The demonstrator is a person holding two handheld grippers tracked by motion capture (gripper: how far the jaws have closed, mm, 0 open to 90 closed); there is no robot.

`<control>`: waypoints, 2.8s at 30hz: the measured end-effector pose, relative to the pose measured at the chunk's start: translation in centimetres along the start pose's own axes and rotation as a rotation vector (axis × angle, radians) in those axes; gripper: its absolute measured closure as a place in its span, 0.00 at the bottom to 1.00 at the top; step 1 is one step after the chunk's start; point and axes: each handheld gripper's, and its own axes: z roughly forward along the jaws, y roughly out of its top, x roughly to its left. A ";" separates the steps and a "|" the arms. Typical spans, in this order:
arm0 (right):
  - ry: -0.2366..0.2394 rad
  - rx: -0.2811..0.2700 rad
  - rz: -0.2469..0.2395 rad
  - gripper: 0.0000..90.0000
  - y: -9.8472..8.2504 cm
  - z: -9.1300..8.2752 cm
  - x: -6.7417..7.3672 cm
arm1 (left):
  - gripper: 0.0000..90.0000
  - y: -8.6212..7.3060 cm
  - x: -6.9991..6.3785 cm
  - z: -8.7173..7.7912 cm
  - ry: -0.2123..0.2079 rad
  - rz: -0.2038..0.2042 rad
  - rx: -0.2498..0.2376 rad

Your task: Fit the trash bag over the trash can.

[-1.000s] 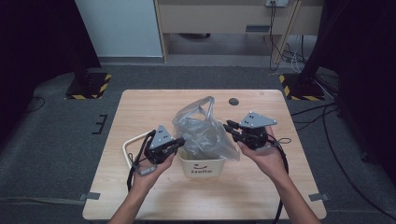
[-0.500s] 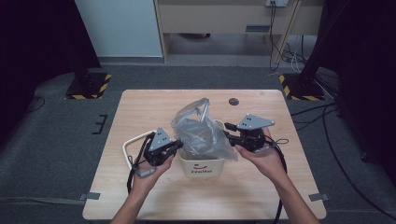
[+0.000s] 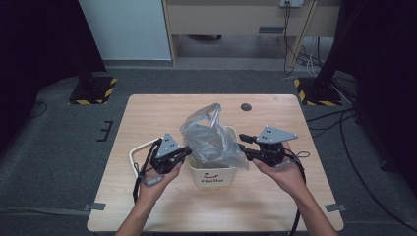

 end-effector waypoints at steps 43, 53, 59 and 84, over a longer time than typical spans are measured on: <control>0.015 0.007 -0.012 1.00 1.0 3.5 -0.5 | 1.00 -0.7 -0.3 -1.6 -0.022 -0.005 -0.022; -0.039 0.033 0.016 1.00 -0.2 3.6 -2.4 | 1.00 -1.7 -0.8 -2.6 -0.036 -0.003 -0.021; -0.069 0.056 0.043 1.00 -1.2 3.7 -3.3 | 1.00 -2.5 -1.1 -3.2 -0.041 -0.007 -0.015; -0.101 0.140 0.085 1.00 -3.3 5.2 -4.9 | 1.00 -5.7 -1.8 -2.2 -0.048 -0.023 0.051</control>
